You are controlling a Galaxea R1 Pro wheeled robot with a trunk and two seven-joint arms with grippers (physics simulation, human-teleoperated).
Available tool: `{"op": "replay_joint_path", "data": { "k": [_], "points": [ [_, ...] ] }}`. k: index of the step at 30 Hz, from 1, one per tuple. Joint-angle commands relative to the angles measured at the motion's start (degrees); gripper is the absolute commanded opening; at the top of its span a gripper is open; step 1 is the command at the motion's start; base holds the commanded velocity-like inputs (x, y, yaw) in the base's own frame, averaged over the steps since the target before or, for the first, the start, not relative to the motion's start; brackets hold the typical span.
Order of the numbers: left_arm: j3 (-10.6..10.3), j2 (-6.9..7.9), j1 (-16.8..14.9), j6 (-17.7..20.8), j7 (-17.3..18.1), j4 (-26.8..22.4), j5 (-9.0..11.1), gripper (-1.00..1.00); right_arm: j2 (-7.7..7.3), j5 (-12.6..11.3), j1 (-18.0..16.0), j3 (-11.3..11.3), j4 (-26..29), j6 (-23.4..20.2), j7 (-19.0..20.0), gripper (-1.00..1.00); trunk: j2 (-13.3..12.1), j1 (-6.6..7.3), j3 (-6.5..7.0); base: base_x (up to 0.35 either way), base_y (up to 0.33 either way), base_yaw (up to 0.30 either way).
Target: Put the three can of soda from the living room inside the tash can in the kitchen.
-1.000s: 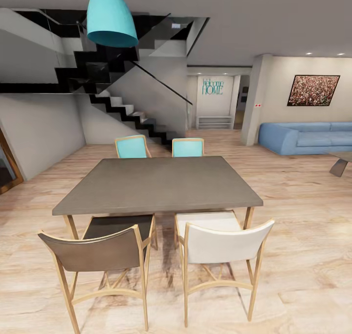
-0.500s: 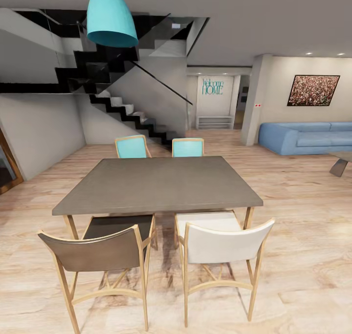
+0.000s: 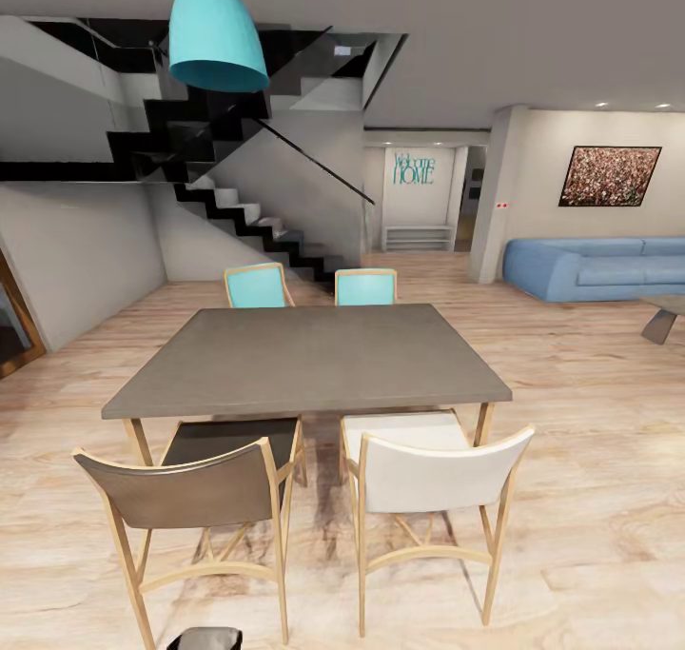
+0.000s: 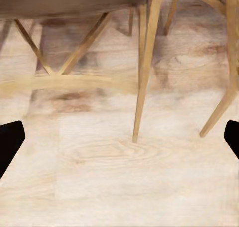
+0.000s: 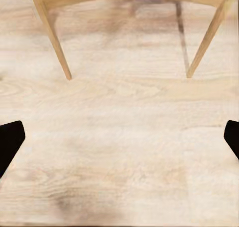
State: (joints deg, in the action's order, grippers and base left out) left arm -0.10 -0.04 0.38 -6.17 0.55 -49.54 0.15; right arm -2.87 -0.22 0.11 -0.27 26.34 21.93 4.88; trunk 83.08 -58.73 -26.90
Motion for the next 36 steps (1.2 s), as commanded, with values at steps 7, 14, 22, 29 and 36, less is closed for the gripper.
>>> {"op": "replay_joint_path", "data": {
  "k": [7, 14, 22, 29, 36],
  "points": [
    [-0.21, -0.01, 0.39, 5.86, 0.05, -15.7, 0.15, 1.0, 0.05, -0.19, 0.12, -0.18, 12.59, -0.61, 1.02, 1.0, 0.0, 0.0, -0.01, 0.0, 0.0, 0.0],
    [-0.26, 0.07, 0.75, 6.88, 0.06, -22.53, 0.19, 1.0, 0.05, -0.2, 0.19, -0.31, 22.4, -4.05, 1.2, 1.0, 0.0, 0.0, -0.01, 0.0, 0.0, 0.0],
    [-0.39, 0.2, 1.04, 6.99, 0.12, -29.06, 0.2, 1.0, 0.1, -0.28, 2.87, -6.39, 45.25, -12.65, 1.55, 1.0, 0.0, 0.0, -0.01, 0.0, 0.0, 0.0],
    [-0.2, 0.21, 2.86, 6.31, -0.1, -30.34, 0.17, 1.0, 0.22, -0.06, 8.52, -10.26, 62.87, -17.53, 1.52, 1.0, 0.0, 0.0, -0.01, 0.0, 0.0, 0.0],
    [-0.05, 0.24, 2.9, 5.75, -0.06, -28.41, -0.04, 1.0, 0.08, -0.3, 8.93, -16.1, 63.57, -17.67, 4.39, 1.0, 0.0, 0.0, -0.01, 0.0, 0.0, 0.0]
  ]
}}
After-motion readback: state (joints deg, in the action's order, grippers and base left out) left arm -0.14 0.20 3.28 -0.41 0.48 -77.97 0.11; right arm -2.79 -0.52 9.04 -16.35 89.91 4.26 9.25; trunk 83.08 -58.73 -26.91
